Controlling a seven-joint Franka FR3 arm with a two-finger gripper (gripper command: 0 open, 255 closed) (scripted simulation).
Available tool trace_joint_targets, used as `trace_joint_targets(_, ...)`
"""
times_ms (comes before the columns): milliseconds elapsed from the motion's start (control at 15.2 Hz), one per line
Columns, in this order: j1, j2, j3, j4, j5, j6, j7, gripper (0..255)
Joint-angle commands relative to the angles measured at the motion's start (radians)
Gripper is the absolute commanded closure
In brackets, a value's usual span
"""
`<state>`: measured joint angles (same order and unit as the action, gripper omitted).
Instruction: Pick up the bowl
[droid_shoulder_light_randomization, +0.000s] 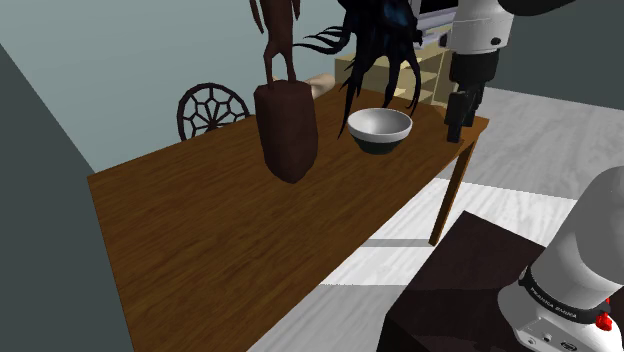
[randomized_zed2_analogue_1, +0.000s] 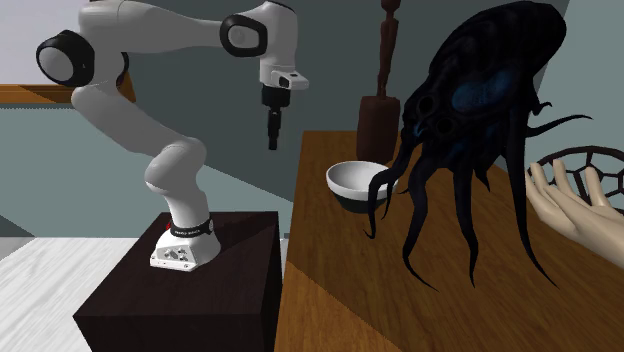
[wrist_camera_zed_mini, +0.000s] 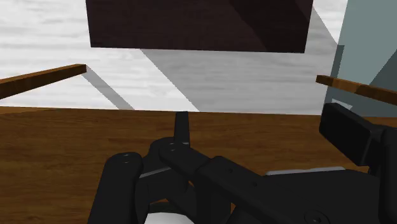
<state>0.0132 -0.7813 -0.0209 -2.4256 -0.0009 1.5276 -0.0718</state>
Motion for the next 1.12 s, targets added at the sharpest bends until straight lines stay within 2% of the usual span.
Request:
trace_joint_targets(0, 0.000, 0.000, 0.000, 0.000, 0.000, 0.000, 0.000, 0)
trace_joint_targets(528, -0.002, 0.305, 0.035, 0.181, 0.000, 0.156, 0.062, 0)
trace_joint_targets(1056, -0.008, 0.604, 0.060, 0.440, -0.025, 0.227, 0.126, 0)
